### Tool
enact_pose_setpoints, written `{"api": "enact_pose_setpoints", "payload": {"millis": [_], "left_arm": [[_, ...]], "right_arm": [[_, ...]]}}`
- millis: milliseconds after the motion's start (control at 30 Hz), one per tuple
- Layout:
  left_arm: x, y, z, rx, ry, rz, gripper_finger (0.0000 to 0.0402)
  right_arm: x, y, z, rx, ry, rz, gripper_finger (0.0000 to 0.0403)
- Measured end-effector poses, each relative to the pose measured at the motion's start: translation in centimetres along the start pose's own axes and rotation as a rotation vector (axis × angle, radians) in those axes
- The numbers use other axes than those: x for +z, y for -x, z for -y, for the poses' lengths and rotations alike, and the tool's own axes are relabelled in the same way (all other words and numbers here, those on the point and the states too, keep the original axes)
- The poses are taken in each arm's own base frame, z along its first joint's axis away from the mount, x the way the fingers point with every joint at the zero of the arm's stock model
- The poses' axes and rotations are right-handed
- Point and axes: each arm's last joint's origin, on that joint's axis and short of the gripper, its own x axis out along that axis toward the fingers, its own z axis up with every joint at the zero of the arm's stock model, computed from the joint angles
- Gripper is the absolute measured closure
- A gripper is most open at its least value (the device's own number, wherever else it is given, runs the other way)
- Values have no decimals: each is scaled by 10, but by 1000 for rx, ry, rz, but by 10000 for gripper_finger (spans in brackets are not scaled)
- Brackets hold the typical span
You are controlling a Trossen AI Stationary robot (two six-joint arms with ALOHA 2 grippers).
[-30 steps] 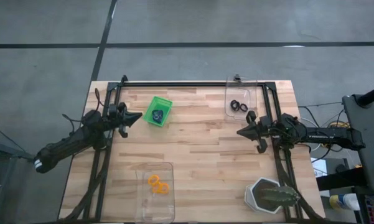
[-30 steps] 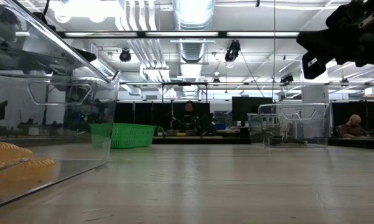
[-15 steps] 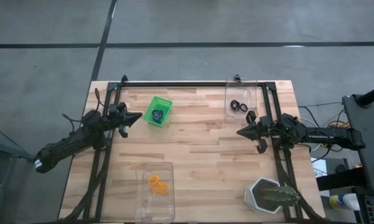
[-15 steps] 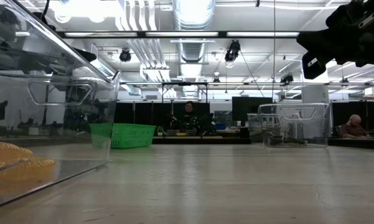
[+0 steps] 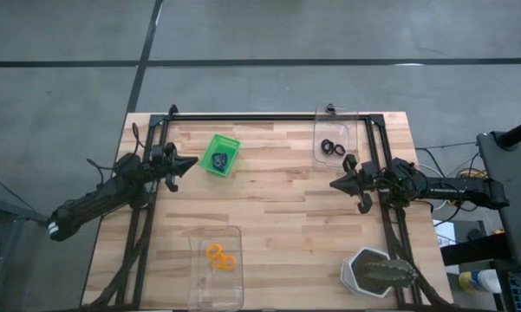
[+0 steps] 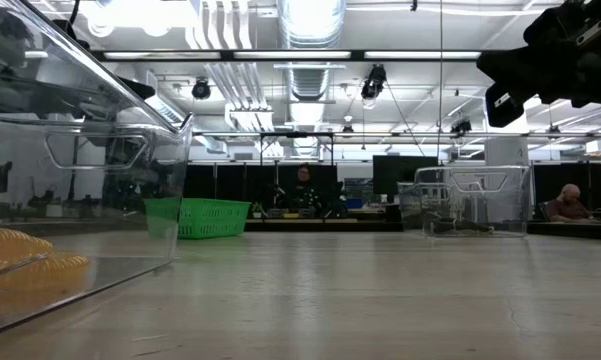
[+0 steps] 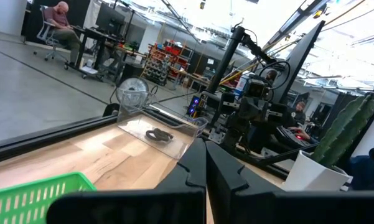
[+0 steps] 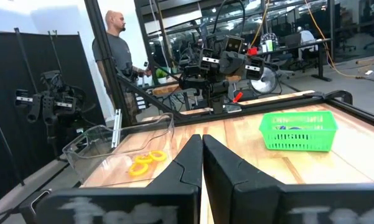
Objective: Sort spring keychains
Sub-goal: Return to Home Position
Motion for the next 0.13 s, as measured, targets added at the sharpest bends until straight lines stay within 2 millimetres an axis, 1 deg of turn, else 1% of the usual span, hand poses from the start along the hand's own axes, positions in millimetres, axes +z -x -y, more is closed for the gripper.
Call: {"api": "enact_pose_setpoints", "payload": {"millis": [133], "left_arm": [[0,0,0,0,0,0,401]], "right_arm": [[0,0,0,0,0,0,394]]}}
